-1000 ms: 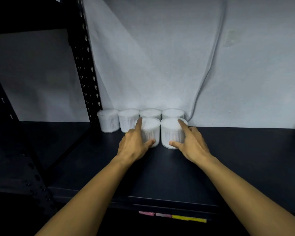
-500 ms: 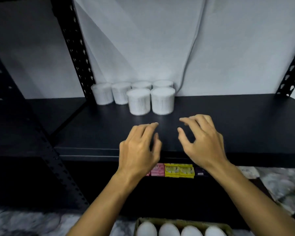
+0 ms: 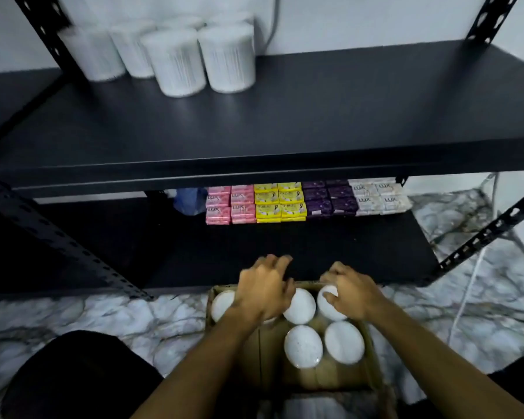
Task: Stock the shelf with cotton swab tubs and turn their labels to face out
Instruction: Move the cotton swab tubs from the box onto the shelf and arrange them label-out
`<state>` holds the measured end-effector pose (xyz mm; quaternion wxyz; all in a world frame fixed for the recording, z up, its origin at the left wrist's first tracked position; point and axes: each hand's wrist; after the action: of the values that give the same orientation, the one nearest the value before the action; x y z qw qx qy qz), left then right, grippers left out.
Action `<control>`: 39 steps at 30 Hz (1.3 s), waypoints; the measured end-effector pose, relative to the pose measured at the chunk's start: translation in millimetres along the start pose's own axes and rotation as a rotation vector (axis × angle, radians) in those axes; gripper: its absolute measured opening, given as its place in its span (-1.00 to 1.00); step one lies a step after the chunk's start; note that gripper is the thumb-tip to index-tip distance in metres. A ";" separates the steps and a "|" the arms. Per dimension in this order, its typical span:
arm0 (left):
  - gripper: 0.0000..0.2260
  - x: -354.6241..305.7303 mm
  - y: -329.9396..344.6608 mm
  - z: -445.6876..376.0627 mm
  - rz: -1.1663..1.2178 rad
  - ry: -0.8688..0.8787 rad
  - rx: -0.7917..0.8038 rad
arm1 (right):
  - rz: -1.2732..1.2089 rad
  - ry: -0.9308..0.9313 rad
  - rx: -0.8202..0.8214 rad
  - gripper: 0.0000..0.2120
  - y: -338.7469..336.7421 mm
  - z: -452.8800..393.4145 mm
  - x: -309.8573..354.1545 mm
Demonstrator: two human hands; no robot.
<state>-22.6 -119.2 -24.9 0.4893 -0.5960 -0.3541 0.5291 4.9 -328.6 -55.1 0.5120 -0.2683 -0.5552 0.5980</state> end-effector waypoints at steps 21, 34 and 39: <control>-0.26 -26.0 183.1 51.3 0.076 -0.190 0.586 | 0.178 0.134 0.281 0.09 171.4 42.7 -50.5; -0.18 -17.3 192.6 54.9 0.100 -0.193 0.545 | 0.051 0.082 0.311 -0.24 144.7 47.0 -39.3; -0.18 -14.8 183.5 58.1 0.085 -0.192 0.568 | 0.058 0.064 0.256 -0.29 141.4 47.9 -40.3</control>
<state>-99.7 -170.5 -194.3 0.5779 -0.3969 -0.2115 0.6810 -68.7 -364.0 -186.4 0.5421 -0.2357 -0.4499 0.6695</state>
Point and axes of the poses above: each hand's wrist, its own z-axis away from the middle knuckle, its own y-axis out of the palm, x = y × z
